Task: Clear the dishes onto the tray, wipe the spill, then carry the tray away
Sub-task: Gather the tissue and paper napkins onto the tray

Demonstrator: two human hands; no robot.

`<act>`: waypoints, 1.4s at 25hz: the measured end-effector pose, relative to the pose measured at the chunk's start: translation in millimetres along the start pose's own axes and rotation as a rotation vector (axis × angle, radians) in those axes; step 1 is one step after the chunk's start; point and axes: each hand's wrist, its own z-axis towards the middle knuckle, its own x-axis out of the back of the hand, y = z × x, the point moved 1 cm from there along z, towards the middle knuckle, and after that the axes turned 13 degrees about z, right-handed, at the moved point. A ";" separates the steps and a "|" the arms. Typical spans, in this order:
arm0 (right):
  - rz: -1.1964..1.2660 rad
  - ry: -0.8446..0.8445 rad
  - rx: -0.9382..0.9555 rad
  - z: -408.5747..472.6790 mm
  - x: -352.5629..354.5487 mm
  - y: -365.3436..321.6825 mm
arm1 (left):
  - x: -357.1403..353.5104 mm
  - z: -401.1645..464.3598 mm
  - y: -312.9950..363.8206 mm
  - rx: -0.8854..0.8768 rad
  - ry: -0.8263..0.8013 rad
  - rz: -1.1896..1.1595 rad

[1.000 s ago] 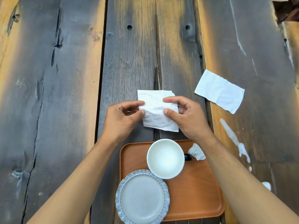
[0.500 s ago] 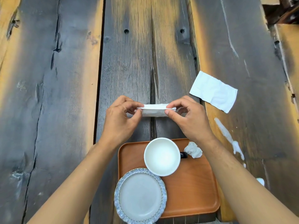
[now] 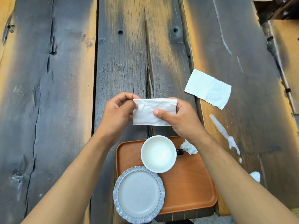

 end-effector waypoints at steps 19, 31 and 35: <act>0.021 0.134 0.010 -12.8 -15.0 14.7 | -12.5 -10.9 -7.7 -0.043 0.112 0.254; -0.282 0.395 0.228 -28.8 -9.5 21.6 | -20.8 -13.6 -15.4 -0.125 0.176 0.295; -0.092 0.276 0.161 -45.4 1.5 21.5 | -28.4 -27.9 -15.2 -0.140 0.110 0.285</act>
